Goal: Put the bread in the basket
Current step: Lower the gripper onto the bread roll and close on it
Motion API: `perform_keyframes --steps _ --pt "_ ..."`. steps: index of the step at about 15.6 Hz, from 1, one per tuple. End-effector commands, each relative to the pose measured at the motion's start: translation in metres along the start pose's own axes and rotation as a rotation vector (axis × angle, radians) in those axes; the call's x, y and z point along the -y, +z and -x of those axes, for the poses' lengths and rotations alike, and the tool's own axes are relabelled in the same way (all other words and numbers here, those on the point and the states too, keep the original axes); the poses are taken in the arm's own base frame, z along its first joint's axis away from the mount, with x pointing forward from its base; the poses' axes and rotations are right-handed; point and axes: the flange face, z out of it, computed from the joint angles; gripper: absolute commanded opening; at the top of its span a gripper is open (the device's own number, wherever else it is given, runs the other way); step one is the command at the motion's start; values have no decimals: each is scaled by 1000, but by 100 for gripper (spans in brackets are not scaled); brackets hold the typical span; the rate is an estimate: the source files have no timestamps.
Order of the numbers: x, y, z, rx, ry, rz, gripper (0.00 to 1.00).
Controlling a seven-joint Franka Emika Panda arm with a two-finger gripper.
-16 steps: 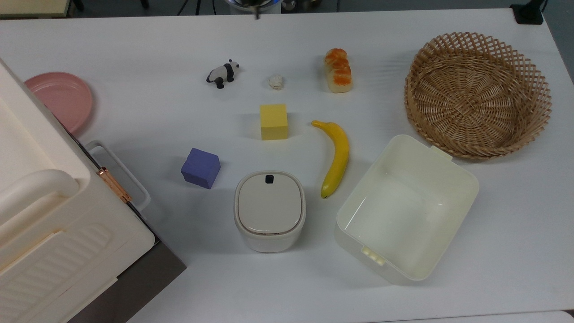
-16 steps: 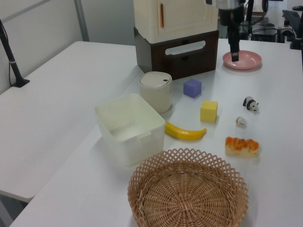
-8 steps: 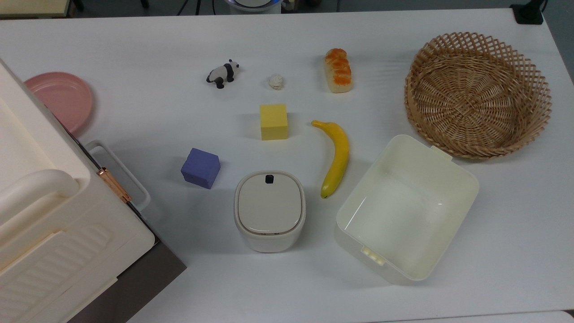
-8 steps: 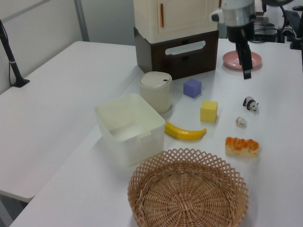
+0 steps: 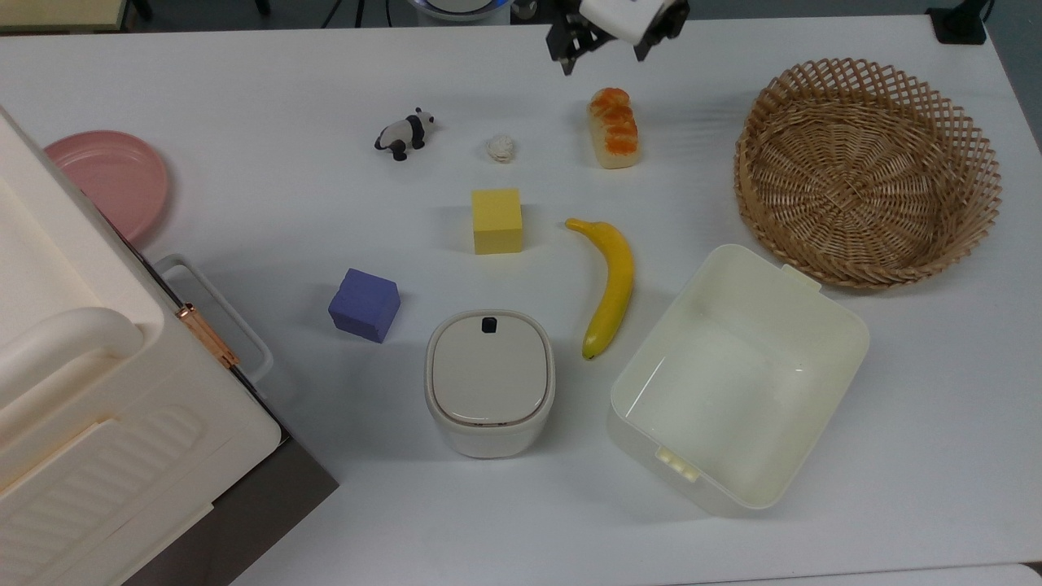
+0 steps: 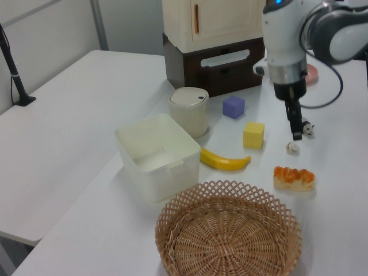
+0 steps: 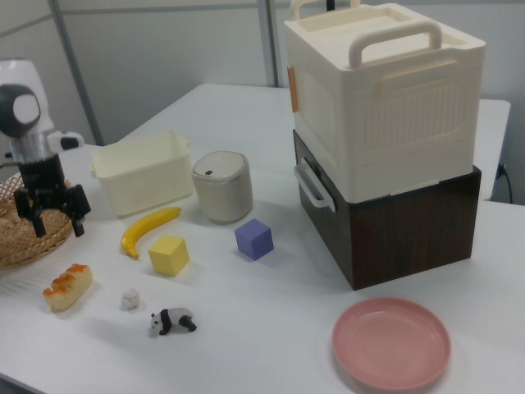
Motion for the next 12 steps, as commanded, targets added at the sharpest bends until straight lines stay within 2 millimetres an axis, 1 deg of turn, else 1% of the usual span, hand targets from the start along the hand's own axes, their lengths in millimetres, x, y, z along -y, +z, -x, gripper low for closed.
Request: perform_keyframes --steps 1,3,5,7,9,12 --pt "30 41 -4 -14 47 -6 100" --pt "40 64 -12 11 44 2 100" --pt "47 90 -17 8 45 1 100" --pt "52 104 -22 0 57 0 100" --pt "59 111 -23 4 50 2 100" --pt "71 130 -27 21 54 11 100"
